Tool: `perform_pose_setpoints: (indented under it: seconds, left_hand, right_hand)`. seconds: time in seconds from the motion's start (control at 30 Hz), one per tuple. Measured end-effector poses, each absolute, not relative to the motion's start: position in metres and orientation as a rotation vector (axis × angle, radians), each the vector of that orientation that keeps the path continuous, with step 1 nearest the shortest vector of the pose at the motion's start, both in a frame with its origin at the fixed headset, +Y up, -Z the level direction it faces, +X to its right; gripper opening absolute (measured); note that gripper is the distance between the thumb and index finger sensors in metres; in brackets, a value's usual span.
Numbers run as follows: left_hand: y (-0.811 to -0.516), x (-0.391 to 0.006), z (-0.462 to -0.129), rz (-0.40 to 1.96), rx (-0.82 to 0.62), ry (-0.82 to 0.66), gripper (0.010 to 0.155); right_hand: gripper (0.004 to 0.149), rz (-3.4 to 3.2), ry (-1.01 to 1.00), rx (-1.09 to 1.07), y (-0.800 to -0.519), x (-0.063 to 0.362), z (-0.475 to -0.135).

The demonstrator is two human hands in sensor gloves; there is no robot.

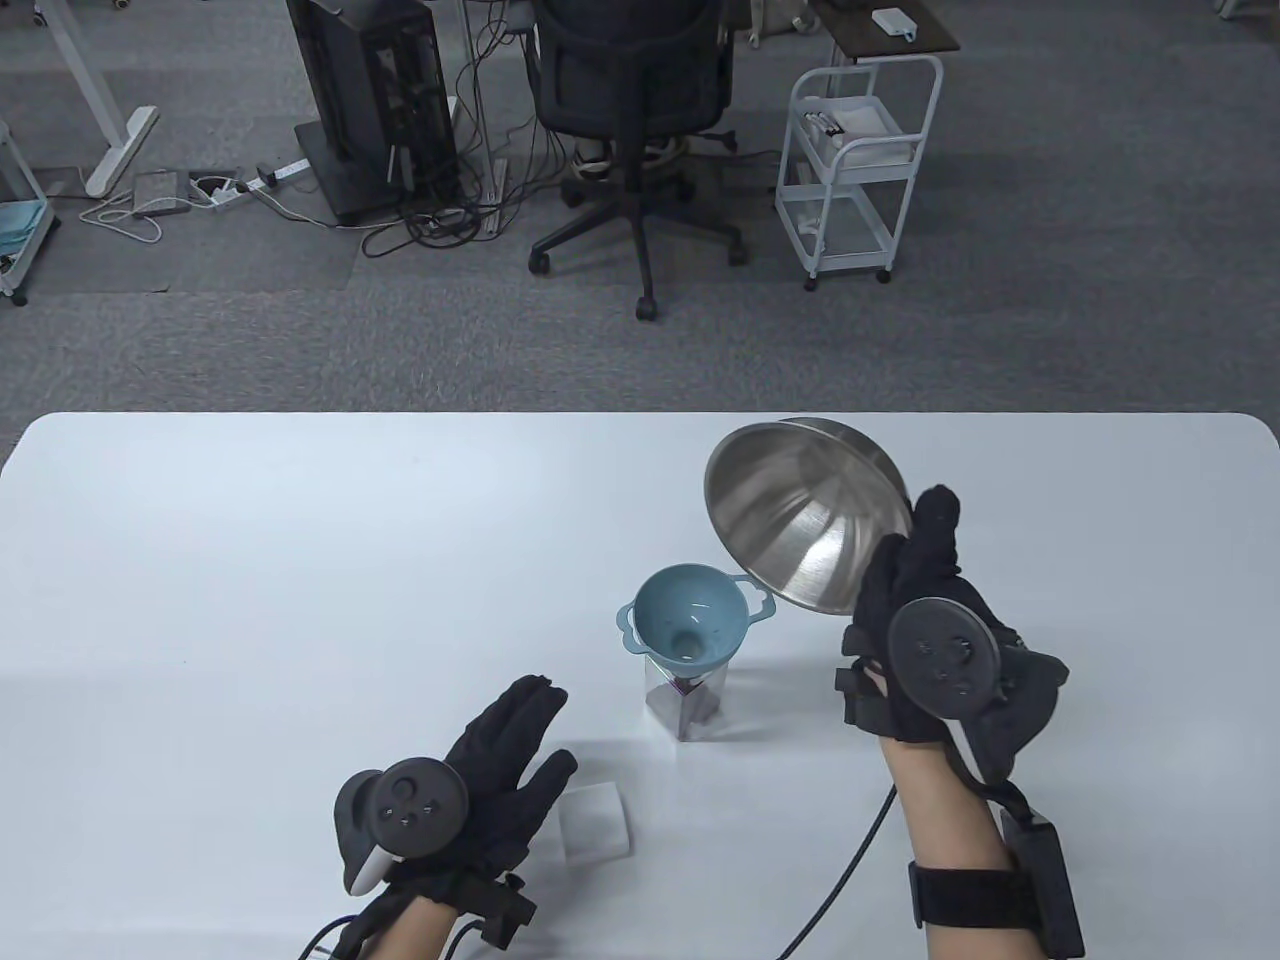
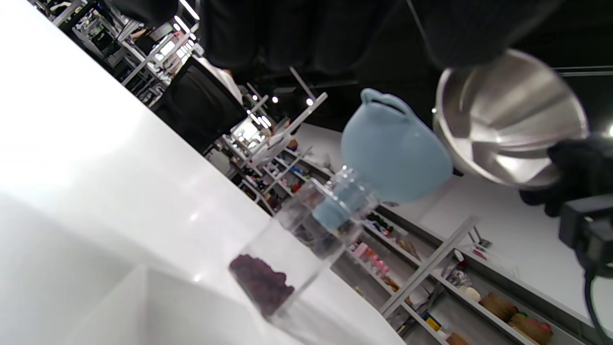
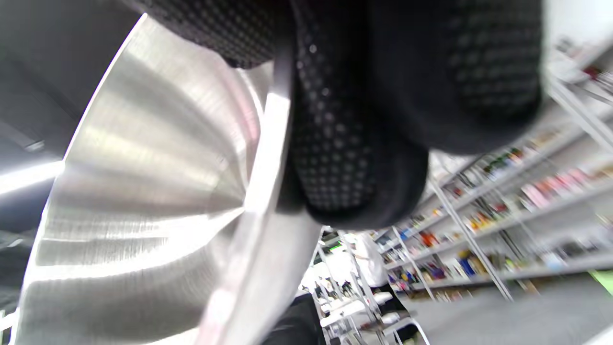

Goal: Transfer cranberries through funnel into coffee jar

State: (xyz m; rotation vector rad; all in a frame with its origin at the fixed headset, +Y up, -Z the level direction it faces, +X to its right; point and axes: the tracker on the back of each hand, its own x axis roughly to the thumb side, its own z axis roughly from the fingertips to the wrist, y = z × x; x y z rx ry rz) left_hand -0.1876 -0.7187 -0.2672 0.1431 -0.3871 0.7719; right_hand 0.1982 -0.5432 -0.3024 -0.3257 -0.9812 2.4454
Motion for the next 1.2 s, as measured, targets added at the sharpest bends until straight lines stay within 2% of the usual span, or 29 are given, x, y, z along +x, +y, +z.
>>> perform_pose_setpoints:
  seconds: [0.2,0.33,0.57,0.9,1.2]
  left_hand:
    - [-0.719,-0.187,-0.268,0.774,0.137,-0.385,0.069]
    - [-0.719,-0.187,-0.268,0.773,0.135,-0.384,0.069]
    - [-0.719,-0.187,-0.268,0.773,0.135,-0.384,0.069]
    - [-0.719,-0.187,-0.268,0.769,0.13,-0.382,0.069]
    - [-0.719,-0.187,-0.269,0.768,0.124,-0.381,0.069]
  right_hand:
    - [0.038,2.13,-0.727,-0.565,-0.577,0.256,-0.306]
    - [0.039,1.979,-0.6,-0.726,-0.611,0.29,-0.304]
    - [0.042,1.805,-0.416,-0.929,-0.67,0.326,-0.298]
    - [0.045,1.704,-0.204,-1.091,-0.74,0.341,-0.29]
    - [0.045,1.674,-0.128,-1.145,-0.772,0.341,-0.285]
